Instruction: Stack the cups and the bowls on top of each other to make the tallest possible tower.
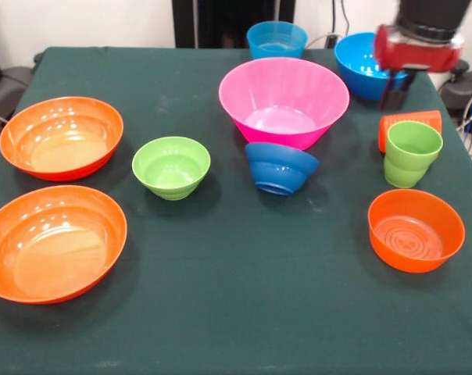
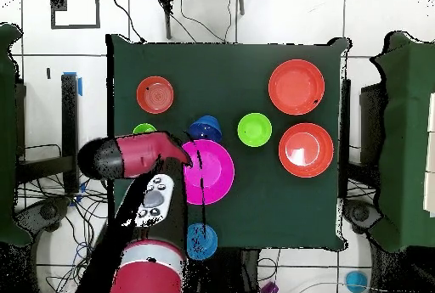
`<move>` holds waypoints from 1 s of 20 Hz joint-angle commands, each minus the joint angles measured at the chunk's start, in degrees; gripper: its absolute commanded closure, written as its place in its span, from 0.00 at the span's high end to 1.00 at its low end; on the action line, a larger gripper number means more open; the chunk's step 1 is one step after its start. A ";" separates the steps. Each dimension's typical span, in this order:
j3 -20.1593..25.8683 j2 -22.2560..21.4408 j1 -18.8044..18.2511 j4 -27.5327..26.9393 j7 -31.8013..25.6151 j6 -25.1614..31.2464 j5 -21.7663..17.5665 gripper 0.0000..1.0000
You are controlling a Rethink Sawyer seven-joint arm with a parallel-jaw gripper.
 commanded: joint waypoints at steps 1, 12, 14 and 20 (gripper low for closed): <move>0.20 5.62 5.49 -7.16 18.69 8.55 6.36 0.00; -0.80 5.79 6.70 -1.44 19.86 3.79 4.85 0.00; -0.54 6.09 5.65 -1.01 18.44 3.91 3.96 0.00; -1.68 7.57 4.48 0.05 16.62 0.80 2.02 0.00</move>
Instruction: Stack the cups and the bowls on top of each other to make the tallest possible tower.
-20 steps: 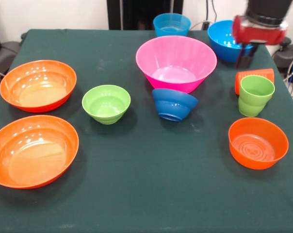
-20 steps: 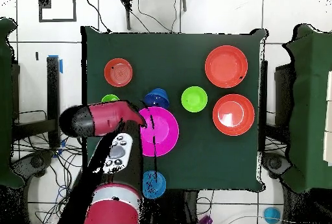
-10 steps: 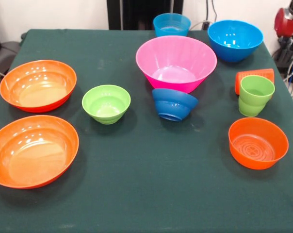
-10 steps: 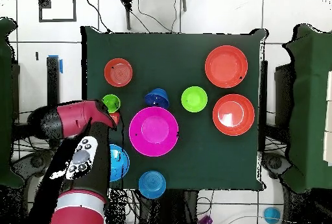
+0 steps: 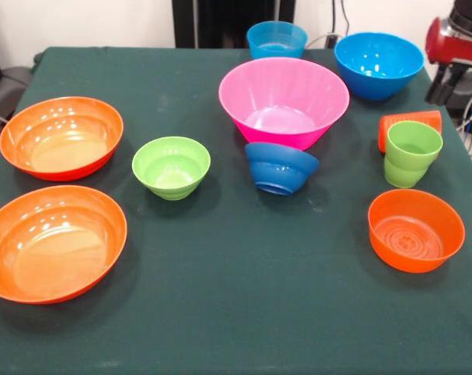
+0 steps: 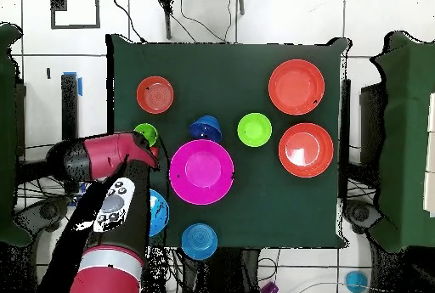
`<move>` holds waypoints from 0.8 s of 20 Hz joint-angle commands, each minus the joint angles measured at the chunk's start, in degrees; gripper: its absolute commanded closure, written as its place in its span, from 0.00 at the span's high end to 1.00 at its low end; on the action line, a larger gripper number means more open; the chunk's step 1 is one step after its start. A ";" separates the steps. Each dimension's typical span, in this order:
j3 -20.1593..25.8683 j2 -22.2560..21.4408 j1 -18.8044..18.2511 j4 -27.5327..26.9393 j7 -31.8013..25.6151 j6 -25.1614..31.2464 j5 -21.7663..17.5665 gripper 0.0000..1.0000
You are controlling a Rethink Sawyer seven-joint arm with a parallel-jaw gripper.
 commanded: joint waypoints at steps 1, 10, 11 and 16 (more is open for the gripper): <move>1.67 5.02 -2.75 3.65 4.75 -3.89 -3.32 0.00; 1.99 8.18 -3.95 -0.36 2.56 -4.50 -3.97 0.00; 1.60 8.61 -4.14 -2.04 2.01 -3.69 -4.15 0.00; 0.58 10.82 -4.91 -9.34 0.35 0.01 -4.39 0.00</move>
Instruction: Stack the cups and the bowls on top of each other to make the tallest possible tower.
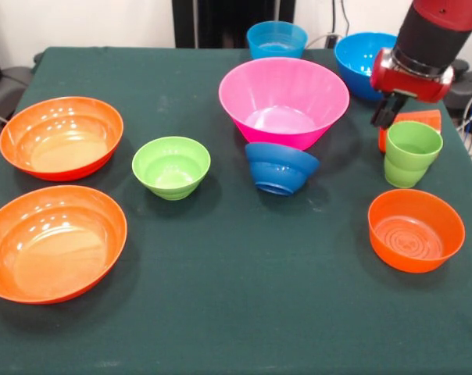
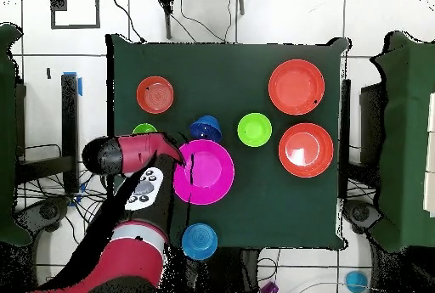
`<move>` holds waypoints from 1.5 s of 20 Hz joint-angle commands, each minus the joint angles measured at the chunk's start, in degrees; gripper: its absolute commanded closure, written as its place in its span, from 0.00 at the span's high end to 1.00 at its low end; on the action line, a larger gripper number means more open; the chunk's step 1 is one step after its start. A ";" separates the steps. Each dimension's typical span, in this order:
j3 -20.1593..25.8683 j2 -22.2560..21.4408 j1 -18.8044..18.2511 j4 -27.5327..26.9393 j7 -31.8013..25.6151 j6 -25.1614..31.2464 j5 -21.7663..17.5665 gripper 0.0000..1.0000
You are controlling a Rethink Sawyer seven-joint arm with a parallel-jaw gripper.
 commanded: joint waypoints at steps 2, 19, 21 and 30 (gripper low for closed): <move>2.72 4.38 -1.93 -9.09 -0.43 3.06 -4.02 0.00; 0.10 -4.04 1.33 -3.15 0.88 3.07 -5.37 0.00; 0.04 -5.79 1.75 -1.19 1.33 2.52 -5.39 0.00; -1.65 -17.23 6.32 11.86 3.62 0.83 -5.52 0.00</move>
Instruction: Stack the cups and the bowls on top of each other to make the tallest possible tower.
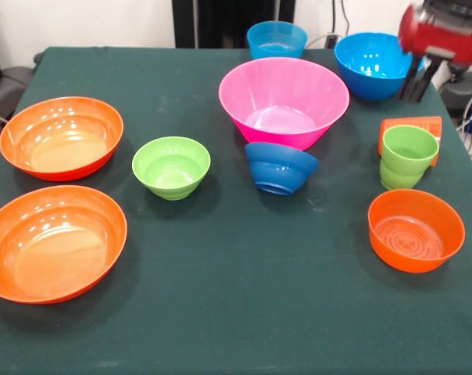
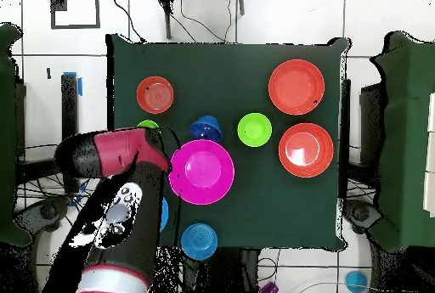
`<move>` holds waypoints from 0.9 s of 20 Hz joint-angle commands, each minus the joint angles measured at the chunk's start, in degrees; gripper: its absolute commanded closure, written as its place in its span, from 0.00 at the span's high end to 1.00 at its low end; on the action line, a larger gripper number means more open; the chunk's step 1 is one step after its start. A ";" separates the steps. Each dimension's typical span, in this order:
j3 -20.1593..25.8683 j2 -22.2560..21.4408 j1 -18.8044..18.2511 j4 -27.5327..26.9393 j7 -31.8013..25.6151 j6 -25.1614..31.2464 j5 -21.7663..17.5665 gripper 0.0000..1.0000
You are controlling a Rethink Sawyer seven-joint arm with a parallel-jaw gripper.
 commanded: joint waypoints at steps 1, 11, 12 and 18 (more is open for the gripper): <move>1.72 -9.14 3.41 12.76 3.73 0.29 -3.62 0.00; 1.30 -13.79 4.98 17.75 3.33 -0.76 -3.94 0.00; 1.27 -14.05 5.00 18.36 3.43 -1.15 -3.96 0.00; 2.15 -14.28 4.12 21.16 3.32 -4.62 -4.08 0.00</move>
